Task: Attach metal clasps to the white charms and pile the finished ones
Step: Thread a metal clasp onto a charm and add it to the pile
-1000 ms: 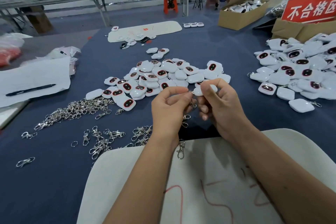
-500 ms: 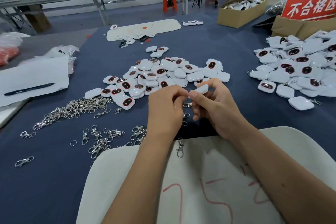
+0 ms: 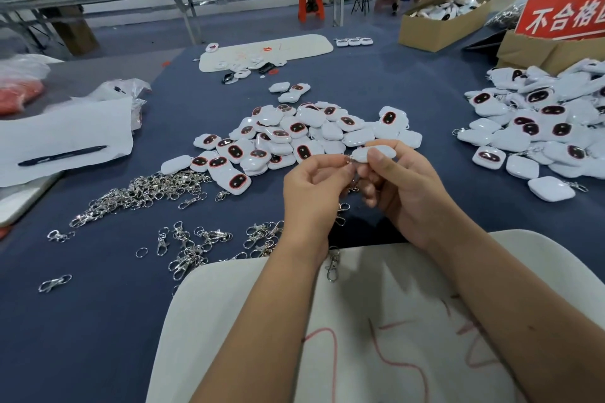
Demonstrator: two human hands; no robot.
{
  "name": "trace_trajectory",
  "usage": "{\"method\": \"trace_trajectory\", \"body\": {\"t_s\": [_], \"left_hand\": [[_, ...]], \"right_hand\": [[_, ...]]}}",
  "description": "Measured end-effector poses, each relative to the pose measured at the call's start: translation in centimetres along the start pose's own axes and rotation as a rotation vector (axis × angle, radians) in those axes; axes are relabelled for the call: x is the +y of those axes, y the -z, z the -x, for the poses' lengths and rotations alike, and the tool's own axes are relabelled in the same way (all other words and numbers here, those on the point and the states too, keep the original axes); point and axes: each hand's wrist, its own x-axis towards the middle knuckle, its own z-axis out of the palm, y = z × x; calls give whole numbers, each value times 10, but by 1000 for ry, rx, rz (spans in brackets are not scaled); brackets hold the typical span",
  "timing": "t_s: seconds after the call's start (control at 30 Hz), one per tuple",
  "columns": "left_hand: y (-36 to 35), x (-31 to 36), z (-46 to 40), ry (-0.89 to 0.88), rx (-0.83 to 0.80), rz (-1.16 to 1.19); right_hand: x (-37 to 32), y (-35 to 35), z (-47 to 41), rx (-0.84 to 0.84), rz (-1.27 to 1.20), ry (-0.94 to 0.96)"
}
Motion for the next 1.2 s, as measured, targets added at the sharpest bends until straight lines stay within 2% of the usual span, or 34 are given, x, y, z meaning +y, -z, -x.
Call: {"method": "trace_trajectory", "body": {"t_s": [0.2,0.43,0.67,0.77,0.9,0.97,1.1,1.2], "left_hand": [[2,2,0,-23,37,80],[3,-1,-4,-273,132,-156],[12,-2,-4,-499,79,-493],[16,0,-4,-620,4,-773],[20,2,-9,-659,-56,-1054],[21,1,-8,-615,-47,-978],[12,1,-4,-258,70,-409],[8,2,-2,-22,17,-59]], "right_hand": [[0,-1,1,17,34,6],[3,-3,1,39,66,-4],[7,-1,0,91,130,37],[8,0,1,101,271,96],[12,-1,2,75,505,197],[13,-1,2,89,497,203],[6,2,0,58,158,76],[3,2,-1,7,30,12]]}}
